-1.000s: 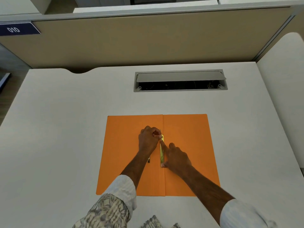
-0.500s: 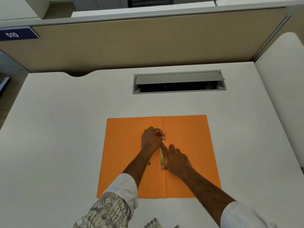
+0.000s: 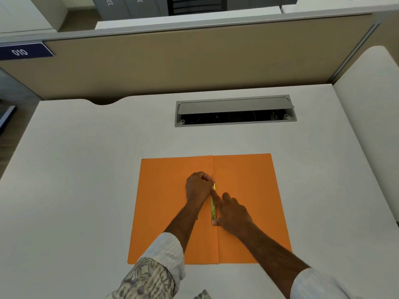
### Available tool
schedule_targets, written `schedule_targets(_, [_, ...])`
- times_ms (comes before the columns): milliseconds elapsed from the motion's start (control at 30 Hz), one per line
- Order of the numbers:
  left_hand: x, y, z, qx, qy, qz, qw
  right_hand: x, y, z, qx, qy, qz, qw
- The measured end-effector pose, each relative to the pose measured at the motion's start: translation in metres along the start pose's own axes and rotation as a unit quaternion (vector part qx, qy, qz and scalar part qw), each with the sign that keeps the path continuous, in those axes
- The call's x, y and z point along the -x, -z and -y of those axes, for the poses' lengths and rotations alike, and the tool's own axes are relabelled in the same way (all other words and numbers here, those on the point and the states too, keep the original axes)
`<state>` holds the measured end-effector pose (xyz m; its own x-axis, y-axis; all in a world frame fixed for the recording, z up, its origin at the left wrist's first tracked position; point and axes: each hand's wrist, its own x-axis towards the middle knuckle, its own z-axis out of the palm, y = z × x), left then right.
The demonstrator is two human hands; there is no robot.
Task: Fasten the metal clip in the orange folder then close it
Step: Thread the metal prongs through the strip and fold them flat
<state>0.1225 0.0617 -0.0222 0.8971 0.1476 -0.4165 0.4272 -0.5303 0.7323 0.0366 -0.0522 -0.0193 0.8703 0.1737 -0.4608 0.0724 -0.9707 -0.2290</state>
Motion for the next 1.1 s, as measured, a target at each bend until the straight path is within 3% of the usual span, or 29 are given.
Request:
schedule_targets(567, [0.037,0.009,0.026,-0.033,-0.083,-0.014,0.996,-0.003,-0.003,-0.005,-0.043,0.000,-0.001,0.999])
schedule_targets(867, [0.092,0.008,0.050,0.040,0.025,0.023,0.999,-0.008,-0.002,-0.006,-0.031,0.013,-0.009,0.999])
schedule_targets(1100, [0.108,0.007,0.057,0.043,0.056,0.040,0.997,-0.006,-0.002,-0.011,-0.012,0.028,0.006,1.000])
